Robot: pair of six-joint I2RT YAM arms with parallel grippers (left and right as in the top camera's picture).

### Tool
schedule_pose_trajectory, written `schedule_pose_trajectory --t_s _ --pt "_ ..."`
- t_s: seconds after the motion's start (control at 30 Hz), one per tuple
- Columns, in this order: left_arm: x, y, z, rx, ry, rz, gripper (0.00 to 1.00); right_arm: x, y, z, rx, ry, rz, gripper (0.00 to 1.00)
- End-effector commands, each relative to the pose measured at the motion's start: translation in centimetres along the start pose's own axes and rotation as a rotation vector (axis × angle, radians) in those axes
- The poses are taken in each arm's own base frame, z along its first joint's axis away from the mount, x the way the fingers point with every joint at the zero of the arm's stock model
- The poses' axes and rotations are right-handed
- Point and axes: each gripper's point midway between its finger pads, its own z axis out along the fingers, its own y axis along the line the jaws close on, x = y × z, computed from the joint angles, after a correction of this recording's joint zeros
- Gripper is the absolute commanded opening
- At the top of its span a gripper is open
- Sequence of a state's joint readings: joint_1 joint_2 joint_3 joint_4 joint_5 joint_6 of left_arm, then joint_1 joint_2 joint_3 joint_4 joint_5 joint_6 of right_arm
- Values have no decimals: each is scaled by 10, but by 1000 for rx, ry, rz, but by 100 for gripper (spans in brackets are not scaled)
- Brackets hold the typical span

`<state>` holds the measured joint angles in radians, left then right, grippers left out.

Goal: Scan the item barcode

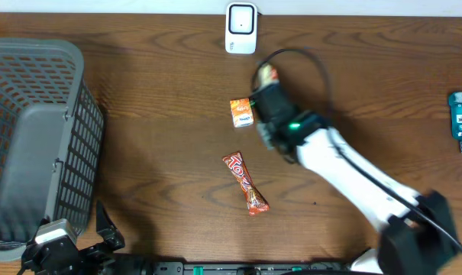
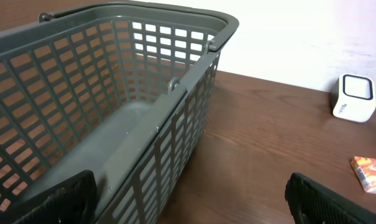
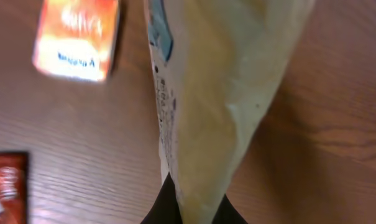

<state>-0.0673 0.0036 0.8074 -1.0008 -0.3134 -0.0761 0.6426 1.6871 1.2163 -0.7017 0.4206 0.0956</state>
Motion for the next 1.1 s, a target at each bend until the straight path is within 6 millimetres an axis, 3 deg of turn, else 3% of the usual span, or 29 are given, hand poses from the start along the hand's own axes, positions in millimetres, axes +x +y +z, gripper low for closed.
schedule_pose_trajectory --t_s 0.0,0.13,0.37,0.57,0.67,0.73,0.8,0.9,1.0,1.07 --pt "44 6 13 -58 151 -8 98 10 14 17 143 43 -141 1" --pt "44 6 13 -58 151 -8 98 22 59 22 118 53 -261 1" --pt "44 6 13 -58 151 -8 98 29 124 2 -45 4 -334 4" --pt "44 6 13 -59 150 -8 98 34 133 2 -118 29 -326 15" --pt "44 6 13 -58 150 -9 98 50 168 -6 -365 89 -351 14" --pt "44 6 13 -58 150 -8 98 56 181 -12 -489 116 -357 8" --pt "44 6 13 -58 150 -9 98 54 181 -12 -521 121 -341 2" --pt "44 6 13 -58 150 -8 98 50 171 -6 -505 117 -328 2" --pt "44 6 13 -58 150 -9 98 42 157 0 -437 102 -312 43" --pt "44 6 13 -58 150 -8 98 33 150 -2 -406 89 -302 81"
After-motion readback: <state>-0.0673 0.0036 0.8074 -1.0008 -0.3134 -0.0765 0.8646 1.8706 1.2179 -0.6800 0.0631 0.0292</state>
